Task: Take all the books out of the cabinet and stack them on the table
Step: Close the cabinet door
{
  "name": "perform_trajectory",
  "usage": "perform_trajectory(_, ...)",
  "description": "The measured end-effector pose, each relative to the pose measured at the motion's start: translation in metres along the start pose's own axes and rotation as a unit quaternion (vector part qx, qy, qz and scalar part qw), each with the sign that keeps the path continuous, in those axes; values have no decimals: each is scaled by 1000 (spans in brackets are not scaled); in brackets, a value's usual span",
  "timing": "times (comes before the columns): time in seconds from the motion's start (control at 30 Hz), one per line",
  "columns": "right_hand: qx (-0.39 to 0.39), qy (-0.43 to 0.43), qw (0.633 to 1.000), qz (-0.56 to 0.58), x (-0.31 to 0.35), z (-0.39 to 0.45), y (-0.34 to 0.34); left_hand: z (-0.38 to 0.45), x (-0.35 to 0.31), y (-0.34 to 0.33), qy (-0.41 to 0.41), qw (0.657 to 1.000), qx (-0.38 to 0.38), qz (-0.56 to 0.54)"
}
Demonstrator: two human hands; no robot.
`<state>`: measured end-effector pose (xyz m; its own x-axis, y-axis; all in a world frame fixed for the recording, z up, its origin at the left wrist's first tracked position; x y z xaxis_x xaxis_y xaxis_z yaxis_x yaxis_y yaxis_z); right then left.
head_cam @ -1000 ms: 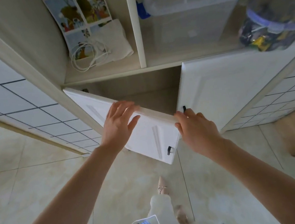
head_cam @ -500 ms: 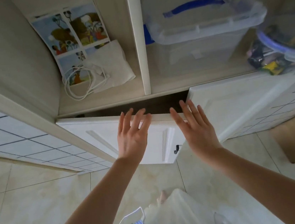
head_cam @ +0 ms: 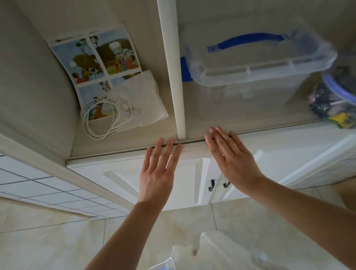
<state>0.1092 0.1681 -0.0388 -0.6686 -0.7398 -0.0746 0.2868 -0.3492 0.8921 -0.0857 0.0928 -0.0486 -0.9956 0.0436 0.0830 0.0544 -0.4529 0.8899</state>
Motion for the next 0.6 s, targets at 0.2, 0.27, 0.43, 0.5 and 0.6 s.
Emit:
perform_trajectory(0.2, 2, 8, 1000, -9, -3, 4, -3, 2, 1, -2, 4, 1000, 6, -8)
perform_trajectory(0.27, 5, 3, 1000, -16, -3, 4, -4, 2, 1, -2, 9, 1000, 5, -15)
perform_trajectory(0.43, 38, -17, 999, -18, -1, 4, -3, 2, 1, 1, 2, 999, 22, -31)
perform_trajectory(0.5, 55, -32, 998, -11, 0, 6, 0, 3, 3, 3, -3, 999, 35, -32)
perform_trajectory(0.6, 93, -48, 994, -15, 5, 3, 8, 3, 3, 7, -9, 997, 65, -31)
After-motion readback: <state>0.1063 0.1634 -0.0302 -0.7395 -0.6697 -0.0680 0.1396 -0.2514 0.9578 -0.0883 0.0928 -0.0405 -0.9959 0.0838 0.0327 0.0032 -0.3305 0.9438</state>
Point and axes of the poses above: each hand's wrist, its own z-axis towards the middle knuckle, its own y-axis out of the back of the hand, x = y × z, the point moved 3 cm from there along z, towards the middle knuckle, and after that the axes turned 6 degrees about z, right-handed, at the moved point
